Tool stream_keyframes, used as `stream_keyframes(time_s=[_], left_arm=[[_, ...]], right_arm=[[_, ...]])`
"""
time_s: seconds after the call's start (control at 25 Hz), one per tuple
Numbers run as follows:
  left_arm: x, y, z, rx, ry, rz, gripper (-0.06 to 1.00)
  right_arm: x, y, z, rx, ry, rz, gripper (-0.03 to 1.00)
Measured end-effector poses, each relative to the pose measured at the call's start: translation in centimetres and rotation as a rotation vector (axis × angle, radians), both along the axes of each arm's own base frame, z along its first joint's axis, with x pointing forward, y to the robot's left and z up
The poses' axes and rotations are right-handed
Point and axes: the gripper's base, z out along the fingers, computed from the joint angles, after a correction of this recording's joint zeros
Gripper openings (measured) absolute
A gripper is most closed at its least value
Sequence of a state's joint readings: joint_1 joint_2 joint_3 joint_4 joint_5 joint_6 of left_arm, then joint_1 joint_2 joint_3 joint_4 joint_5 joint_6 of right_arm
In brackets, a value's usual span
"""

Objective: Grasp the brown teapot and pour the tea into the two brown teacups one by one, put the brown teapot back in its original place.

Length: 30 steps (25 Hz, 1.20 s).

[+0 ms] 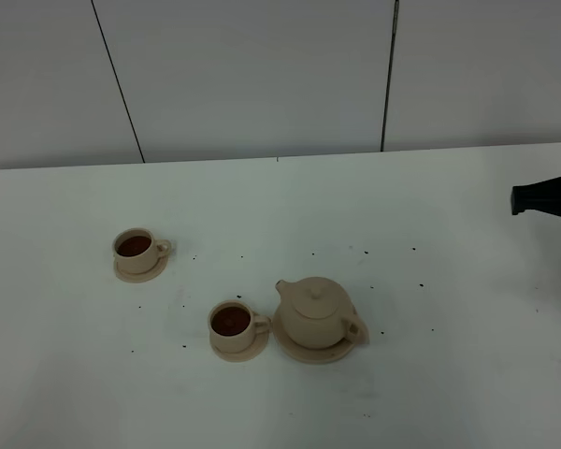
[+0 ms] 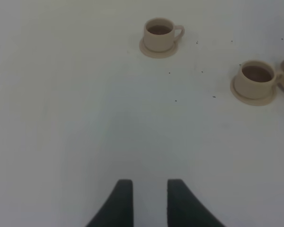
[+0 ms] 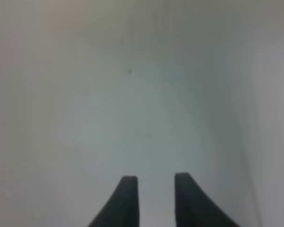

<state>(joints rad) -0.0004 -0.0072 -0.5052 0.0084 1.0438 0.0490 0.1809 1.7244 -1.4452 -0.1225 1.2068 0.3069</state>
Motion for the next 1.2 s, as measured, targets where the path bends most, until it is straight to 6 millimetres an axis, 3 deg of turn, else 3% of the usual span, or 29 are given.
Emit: stream_keyframes(time_s=[0.36,0.64,1.2], left_arm=[[0.0,0.0,0.0,0.0,0.0,0.0,0.24],[0.0,0.0,0.0,0.0,0.0,0.0,0.24],[0.0,0.0,0.0,0.0,0.0,0.0,0.24]], right_arm=[[-5.5,-3.5,0.5,-0.048,0.03,-0.02,0.19],[-10.3,-4.0,1.7,-0.043,-0.015,0.002,0.2],[-20.7,-4.6,0.8,0.018,-0.104,0.015,0.23]])
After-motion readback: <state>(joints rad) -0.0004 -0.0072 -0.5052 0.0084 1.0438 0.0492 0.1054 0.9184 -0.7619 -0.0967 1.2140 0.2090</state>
